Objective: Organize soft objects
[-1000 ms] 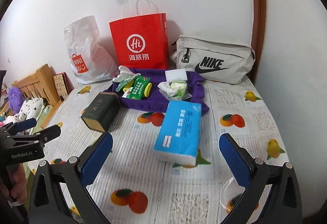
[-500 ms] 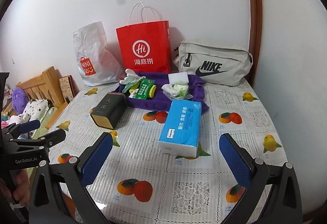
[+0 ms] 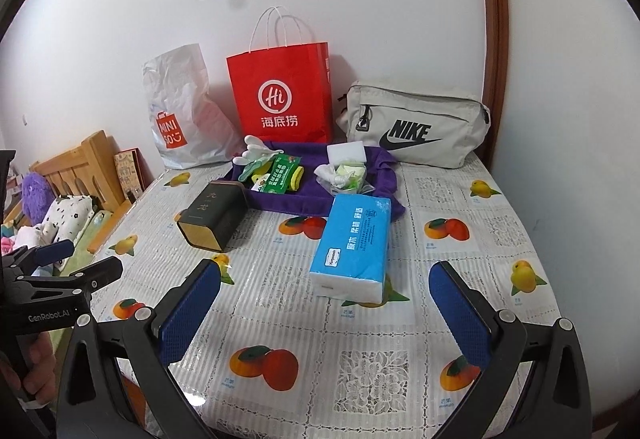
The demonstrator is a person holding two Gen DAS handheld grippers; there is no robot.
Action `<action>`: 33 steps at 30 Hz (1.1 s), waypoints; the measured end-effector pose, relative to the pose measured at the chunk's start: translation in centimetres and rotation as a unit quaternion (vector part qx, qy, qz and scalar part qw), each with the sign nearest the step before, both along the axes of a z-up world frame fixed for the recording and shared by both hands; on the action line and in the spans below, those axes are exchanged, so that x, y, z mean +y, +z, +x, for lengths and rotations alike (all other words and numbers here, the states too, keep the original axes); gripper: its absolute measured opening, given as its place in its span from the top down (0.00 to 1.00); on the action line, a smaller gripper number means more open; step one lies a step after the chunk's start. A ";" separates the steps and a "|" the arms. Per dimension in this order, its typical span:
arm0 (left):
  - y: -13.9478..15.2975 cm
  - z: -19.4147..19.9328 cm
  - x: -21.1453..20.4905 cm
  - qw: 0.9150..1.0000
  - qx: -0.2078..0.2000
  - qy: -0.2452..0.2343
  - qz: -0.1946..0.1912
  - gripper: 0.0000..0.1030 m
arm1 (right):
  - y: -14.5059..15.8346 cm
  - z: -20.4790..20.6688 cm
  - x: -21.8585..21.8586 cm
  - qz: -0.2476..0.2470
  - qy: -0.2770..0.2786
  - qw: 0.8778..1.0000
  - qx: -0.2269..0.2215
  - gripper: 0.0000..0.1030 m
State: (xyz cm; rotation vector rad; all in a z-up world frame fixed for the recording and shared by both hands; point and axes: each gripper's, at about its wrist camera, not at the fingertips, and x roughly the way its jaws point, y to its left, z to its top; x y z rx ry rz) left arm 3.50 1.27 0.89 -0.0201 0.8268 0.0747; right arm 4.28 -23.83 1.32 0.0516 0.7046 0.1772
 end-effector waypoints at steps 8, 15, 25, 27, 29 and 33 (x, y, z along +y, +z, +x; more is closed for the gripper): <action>0.1 -0.1 0.1 1.000 0.000 -0.002 -0.004 0.01 | 0.0 0.1 -0.1 0.001 -0.004 1.000 0.002 0.01; 0.1 -0.2 -0.2 1.000 0.000 -0.007 -0.005 0.00 | 0.2 -0.2 0.1 -0.003 -0.004 1.000 0.000 0.01; 0.2 -0.3 -0.2 1.000 -0.002 -0.007 -0.005 0.00 | 0.2 -0.4 0.2 -0.002 -0.005 1.000 -0.001 0.01; 0.2 -0.3 -0.2 1.000 -0.002 -0.007 -0.005 0.00 | 0.2 -0.5 0.3 -0.002 -0.005 1.000 -0.002 0.01; 0.2 -0.4 -0.2 1.000 -0.001 -0.007 -0.005 0.00 | 0.2 -0.6 0.3 -0.002 -0.005 1.000 -0.004 0.01; 0.3 -0.4 -0.2 1.000 -0.002 -0.006 -0.005 0.00 | 0.3 -0.6 0.3 -0.002 -0.006 1.000 -0.004 0.01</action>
